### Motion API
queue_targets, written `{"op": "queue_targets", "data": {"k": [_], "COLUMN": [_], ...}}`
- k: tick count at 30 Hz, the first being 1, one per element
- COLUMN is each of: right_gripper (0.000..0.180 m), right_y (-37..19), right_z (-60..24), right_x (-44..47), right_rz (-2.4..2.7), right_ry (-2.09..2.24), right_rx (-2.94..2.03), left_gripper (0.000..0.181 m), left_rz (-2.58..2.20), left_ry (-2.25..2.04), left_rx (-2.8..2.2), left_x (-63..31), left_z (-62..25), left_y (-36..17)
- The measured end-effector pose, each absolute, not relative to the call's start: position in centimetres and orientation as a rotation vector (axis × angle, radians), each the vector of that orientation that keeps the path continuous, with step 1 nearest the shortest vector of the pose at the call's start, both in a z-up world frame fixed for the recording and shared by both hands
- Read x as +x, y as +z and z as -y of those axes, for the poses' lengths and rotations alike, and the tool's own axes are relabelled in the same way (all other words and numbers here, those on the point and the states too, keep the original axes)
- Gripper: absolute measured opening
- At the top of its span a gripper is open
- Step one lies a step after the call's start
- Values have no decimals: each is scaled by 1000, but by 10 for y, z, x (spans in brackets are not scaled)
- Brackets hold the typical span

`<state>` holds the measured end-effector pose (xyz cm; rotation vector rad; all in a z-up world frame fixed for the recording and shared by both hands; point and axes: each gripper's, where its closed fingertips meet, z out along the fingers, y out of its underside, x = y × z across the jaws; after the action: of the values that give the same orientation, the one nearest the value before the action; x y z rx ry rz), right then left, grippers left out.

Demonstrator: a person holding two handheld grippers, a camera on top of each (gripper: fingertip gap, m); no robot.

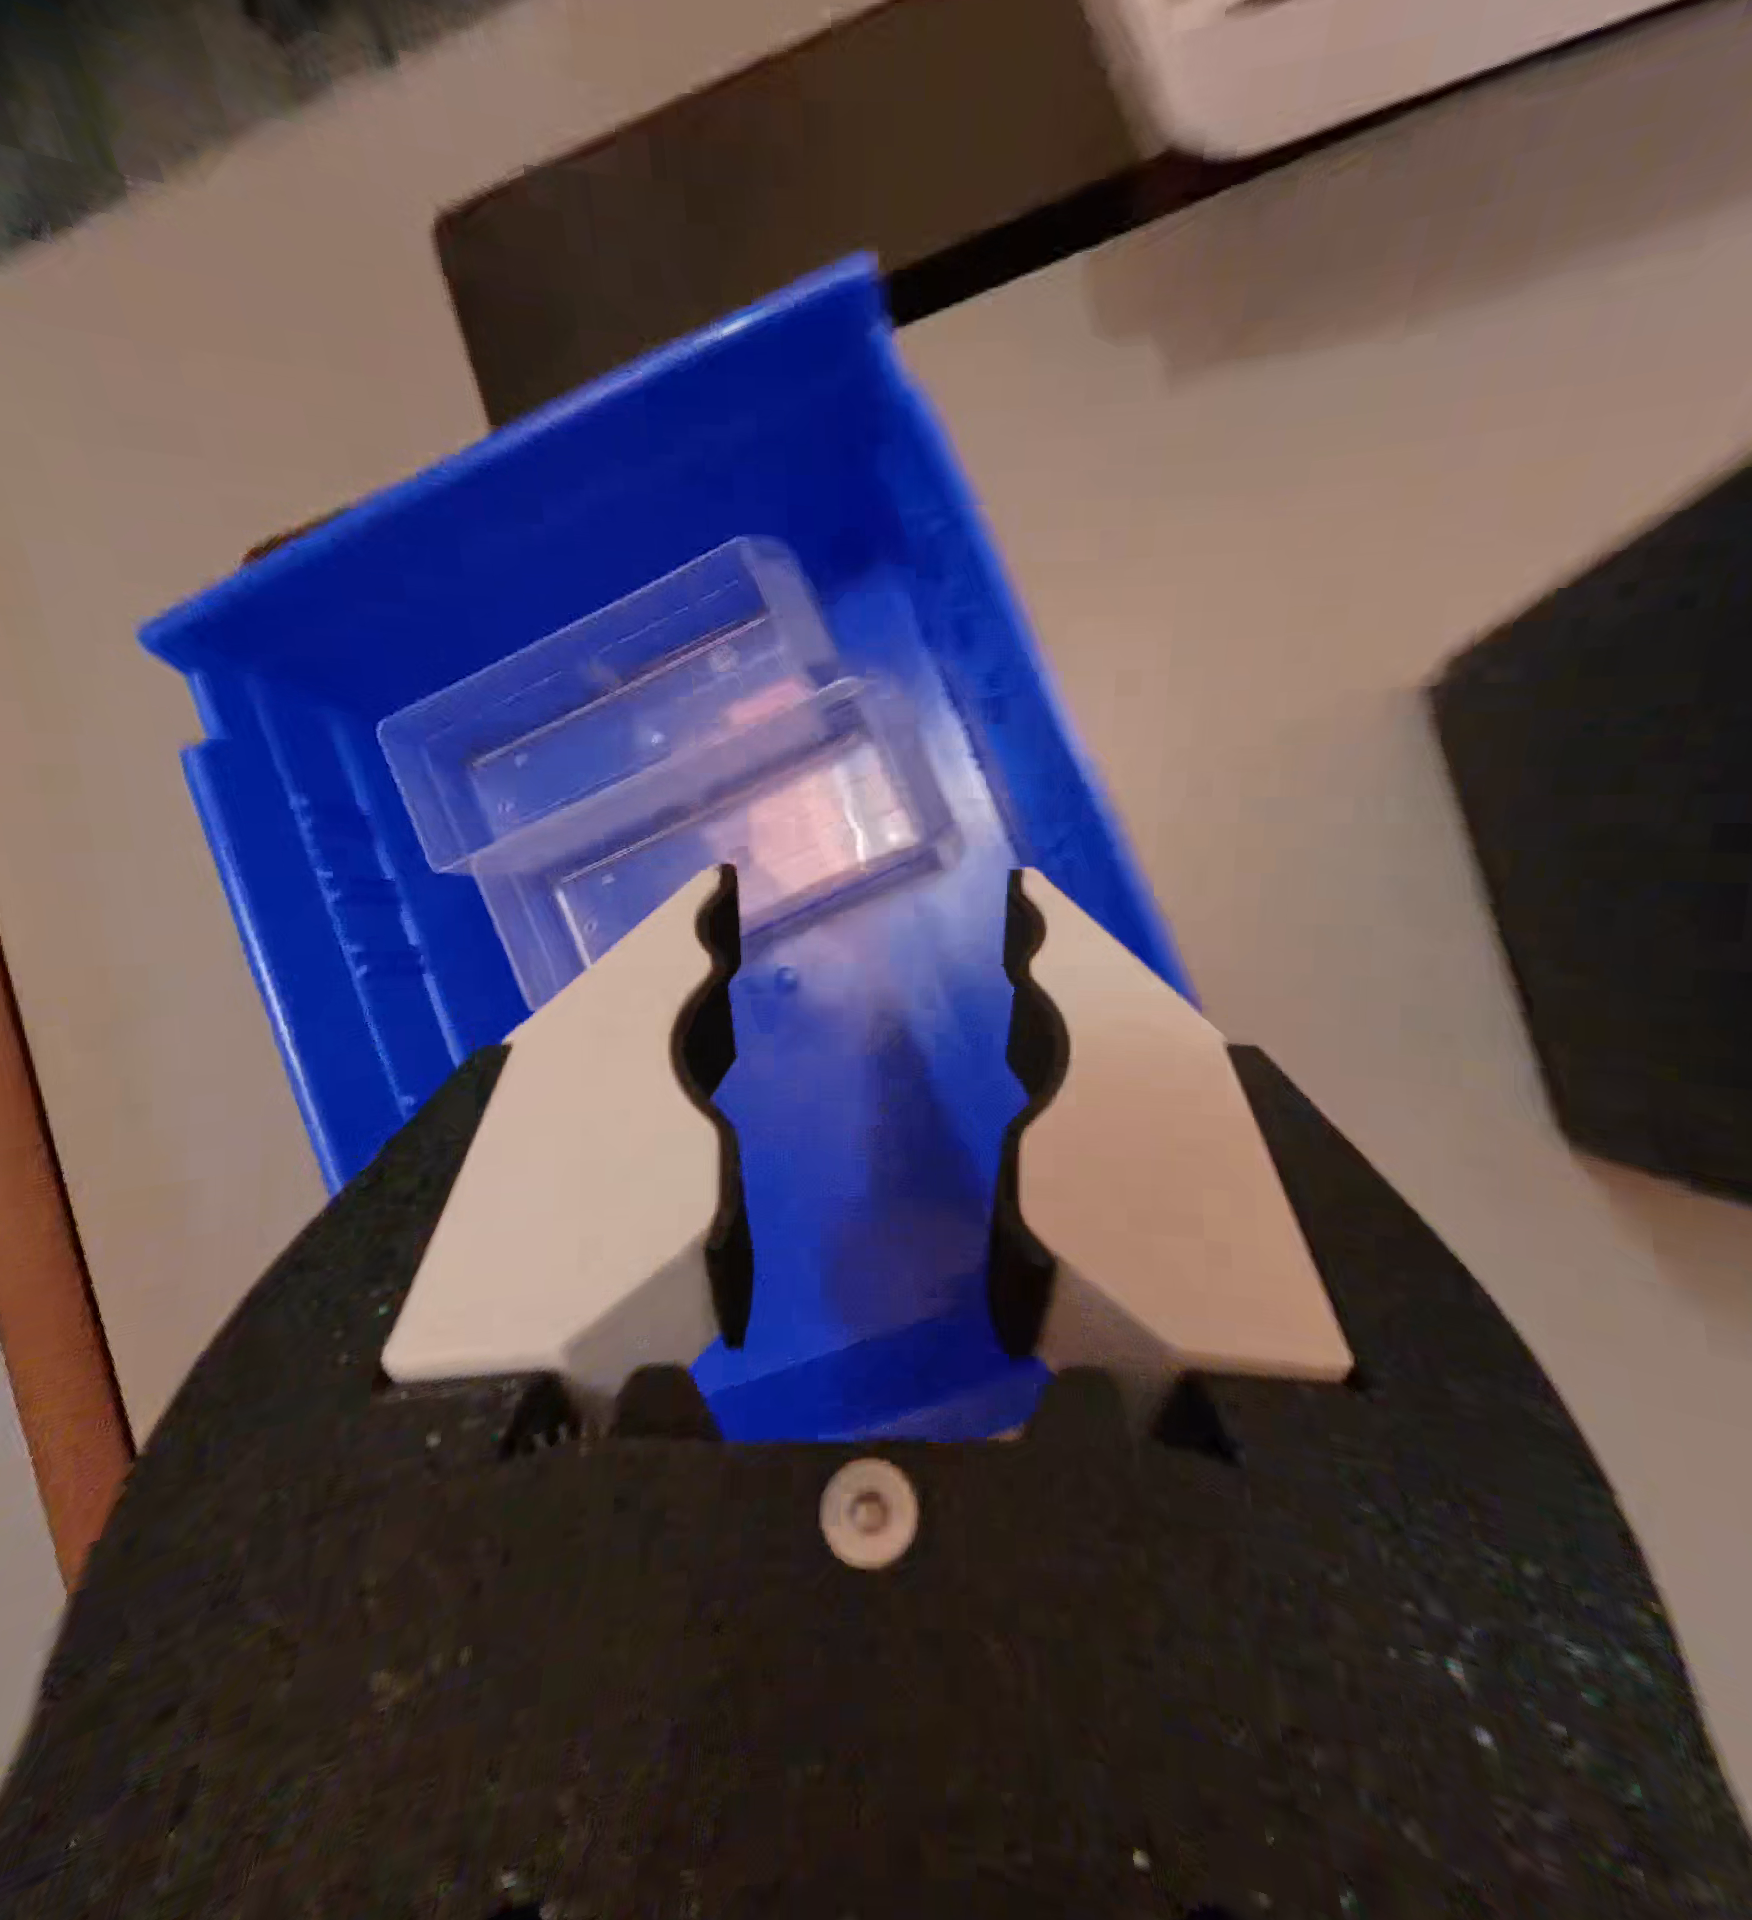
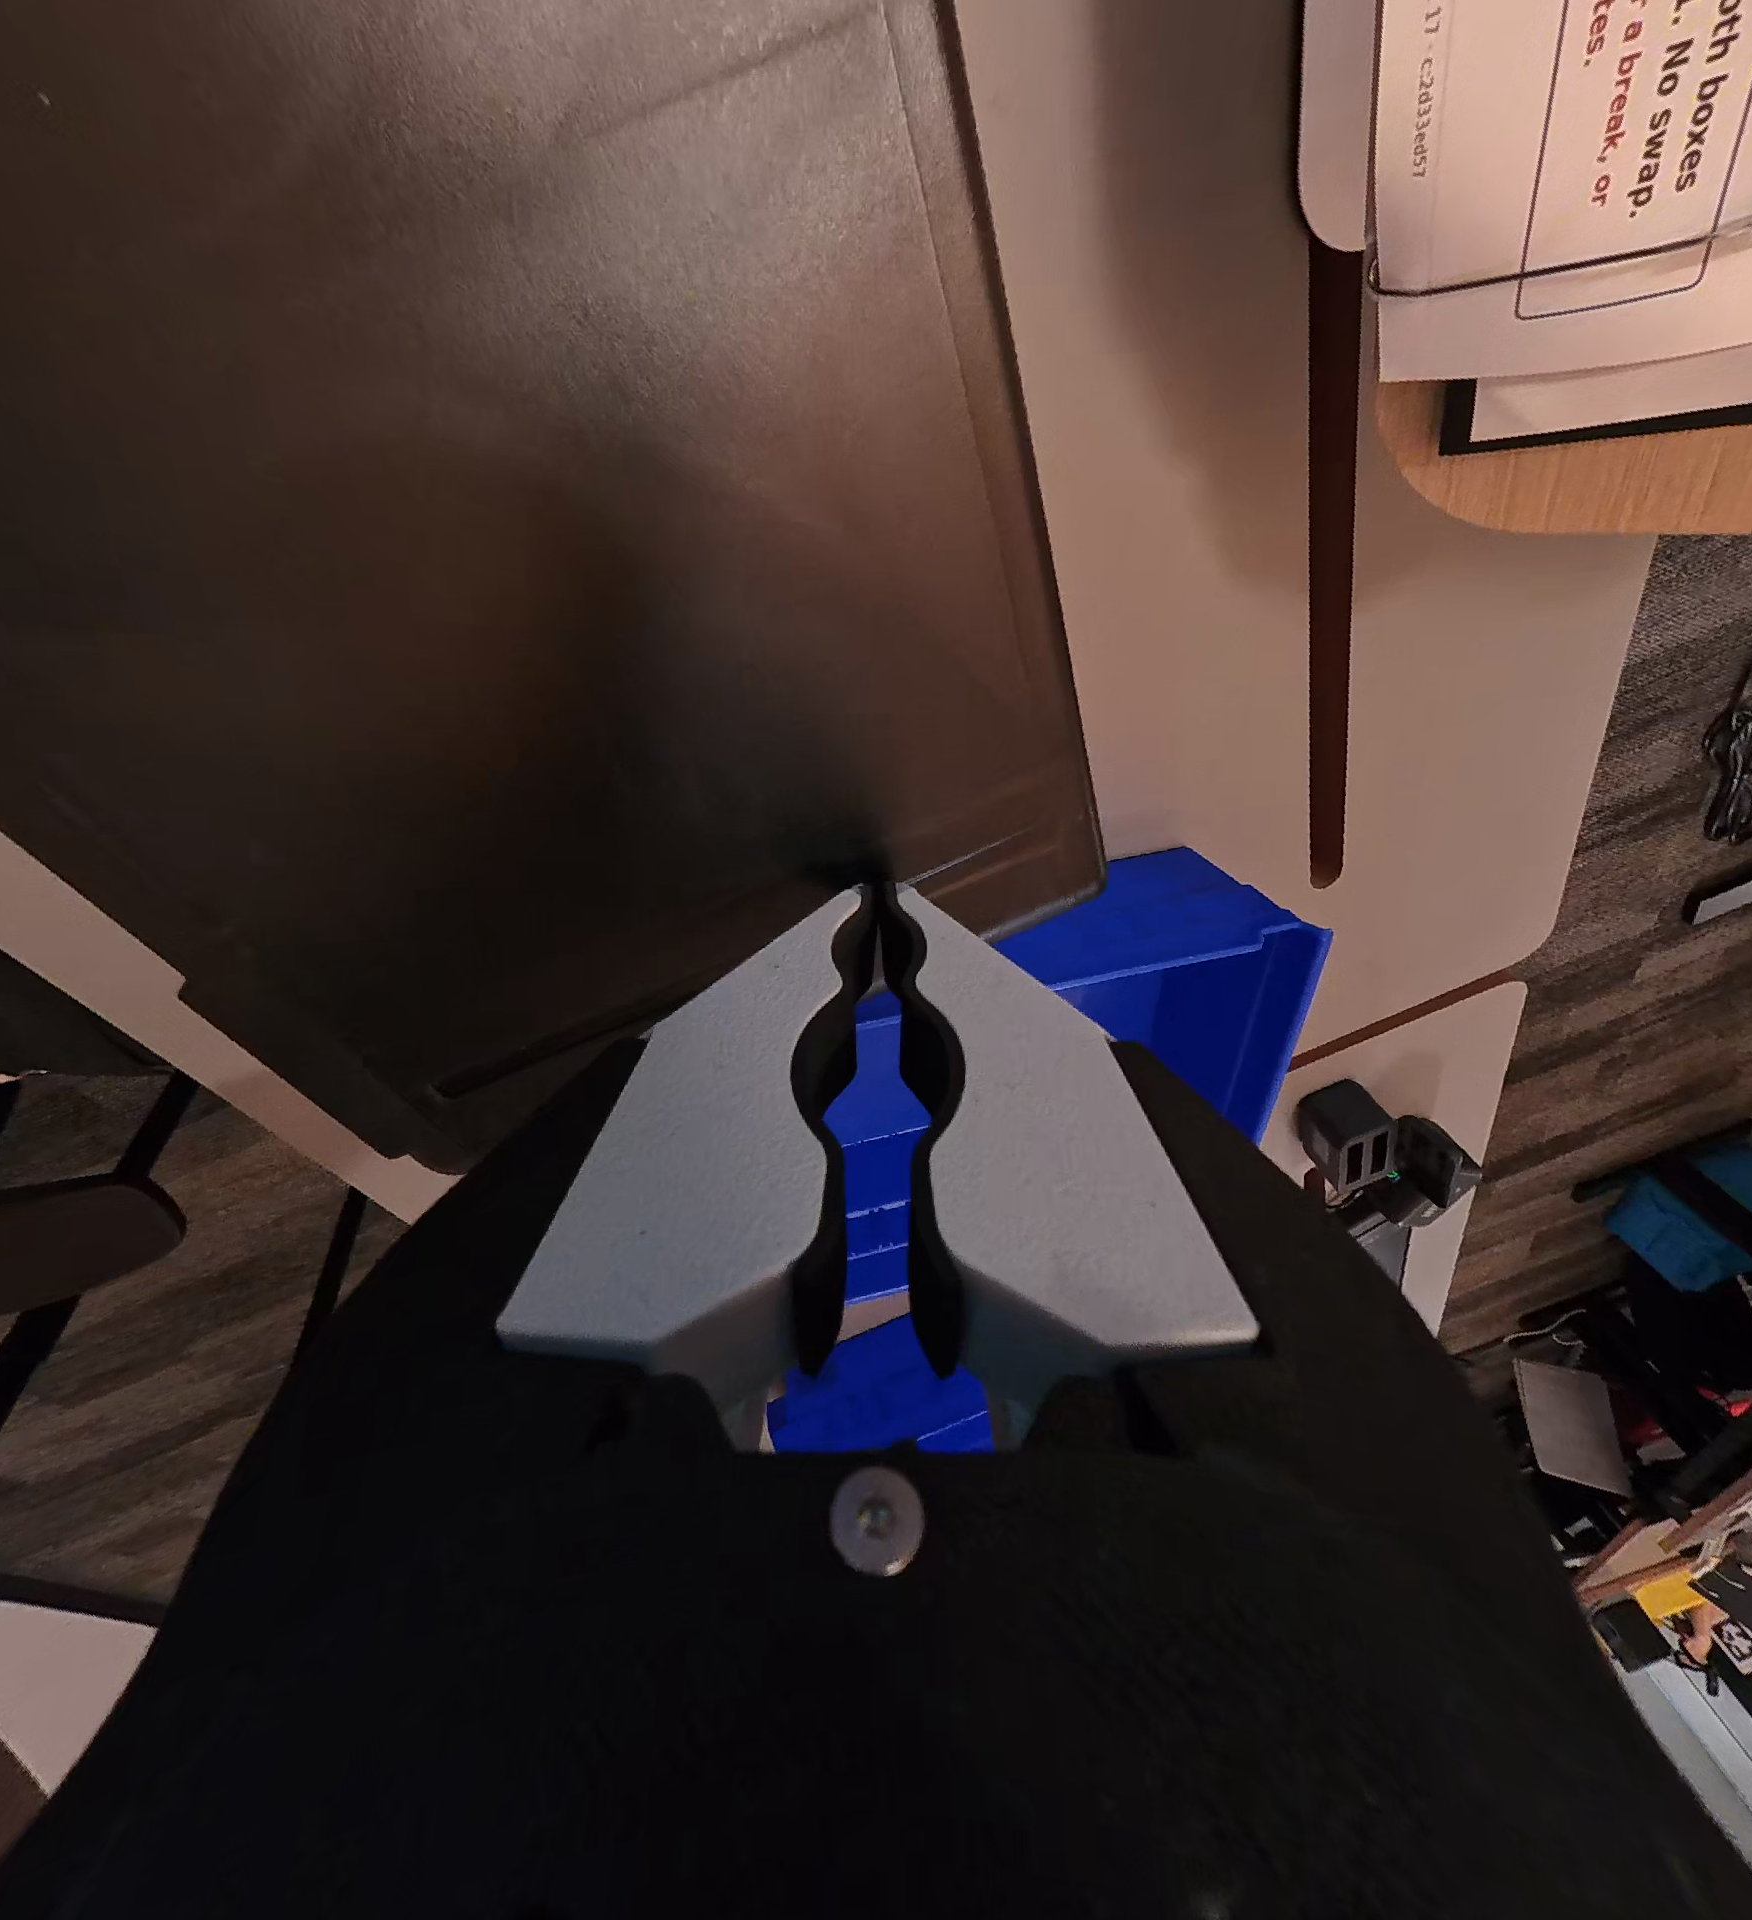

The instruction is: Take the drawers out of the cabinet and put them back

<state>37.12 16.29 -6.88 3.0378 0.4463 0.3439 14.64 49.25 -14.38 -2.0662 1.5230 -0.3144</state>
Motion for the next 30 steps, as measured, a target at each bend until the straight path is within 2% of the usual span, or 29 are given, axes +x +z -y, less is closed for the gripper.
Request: {"op": "queue_targets", "data": {"k": [6, 11, 16, 17, 18, 25, 30], "right_gripper": [0, 0, 0, 0, 0, 0, 0], "right_y": [-69, -69, -69, -69, -69, -69, -69], "right_z": [-163, -163, -163, -163, -163, -163, -163], "right_x": [371, 371, 371, 371, 371, 371, 371], "right_rz": [-472, -473, -473, -473, -473, -465, -457], "right_ry": [381, 370, 374, 378, 383, 384, 380], "right_rx": [3017, 2984, 2963, 2963, 2965, 2983, 3004], "left_gripper": [49, 50, 28, 17, 14, 12, 11], "left_rz": [-1545, -1548, -1517, -1525, -1529, -1642, -1774], "left_ry": [-315, -235, -271, -315, -345, -377, -464], "left_rx": [-2280, -2352, -2398, -2409, -2413, -2352, -2171], "left_x": [169, 175, 176, 177, 177, 153, 130], "left_z": [-510, -514, -513, -509, -505, -487, -458], "left_y": [-210, -244, -258, -259, -259, -233, -181]}}
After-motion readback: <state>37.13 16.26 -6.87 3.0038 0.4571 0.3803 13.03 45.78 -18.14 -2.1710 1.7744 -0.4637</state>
